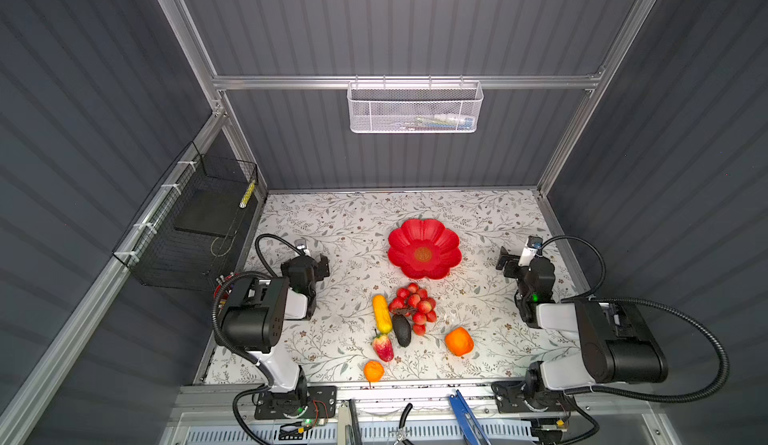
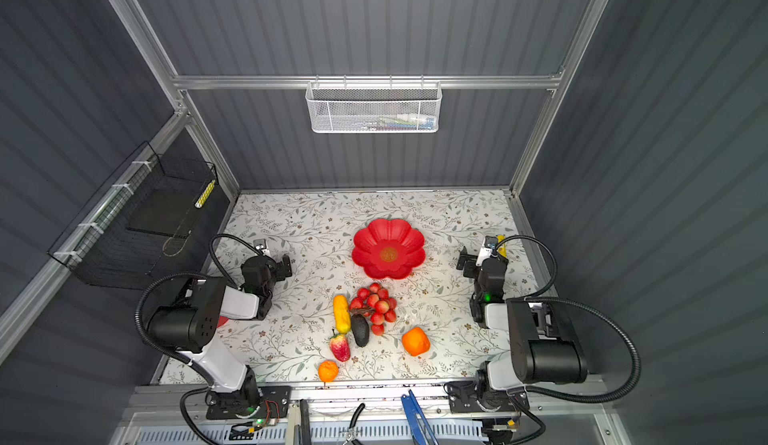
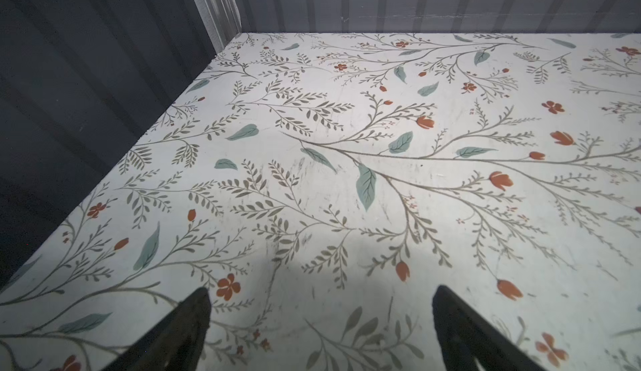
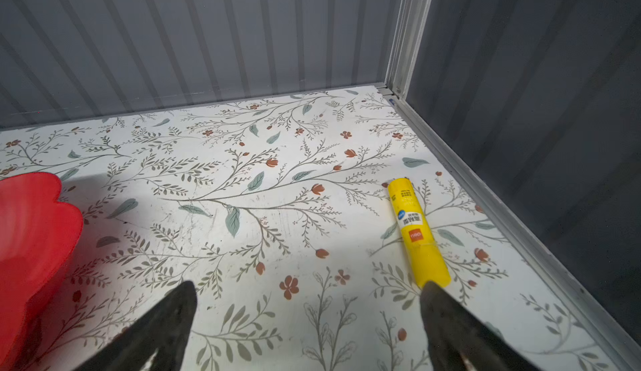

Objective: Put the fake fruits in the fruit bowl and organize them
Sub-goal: 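Move the right gripper toward the orange while the left reaches the yellow fruit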

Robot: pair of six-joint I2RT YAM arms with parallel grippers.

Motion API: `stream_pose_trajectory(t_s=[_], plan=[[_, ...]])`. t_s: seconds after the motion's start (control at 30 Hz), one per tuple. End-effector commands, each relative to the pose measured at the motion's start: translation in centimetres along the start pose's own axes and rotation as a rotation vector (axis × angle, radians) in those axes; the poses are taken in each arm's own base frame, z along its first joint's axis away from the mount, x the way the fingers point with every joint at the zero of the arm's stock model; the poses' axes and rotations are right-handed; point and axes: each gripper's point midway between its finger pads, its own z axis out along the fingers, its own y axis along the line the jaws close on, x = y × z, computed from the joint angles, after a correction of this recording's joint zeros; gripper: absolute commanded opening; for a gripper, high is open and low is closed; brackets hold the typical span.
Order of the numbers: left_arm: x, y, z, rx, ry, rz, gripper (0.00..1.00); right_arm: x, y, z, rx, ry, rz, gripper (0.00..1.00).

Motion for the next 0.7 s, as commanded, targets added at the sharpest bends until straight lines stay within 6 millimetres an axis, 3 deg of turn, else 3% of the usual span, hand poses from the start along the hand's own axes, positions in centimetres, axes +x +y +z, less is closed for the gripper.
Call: stream_pose_trajectory(t_s=[0.0, 0.67], plan=[[-0.93, -0.05, 0.27, 0.005, -0.025, -0.018, 1.0, -0.88, 0.26, 0.18, -0.017, -0.022, 0.013, 0.99], [-0.9, -0.08, 0.27, 0.007, -0.023, -0.017, 1.0, -0.88, 0.26, 0.21, -0.021, -0.02, 0.015, 0.99]])
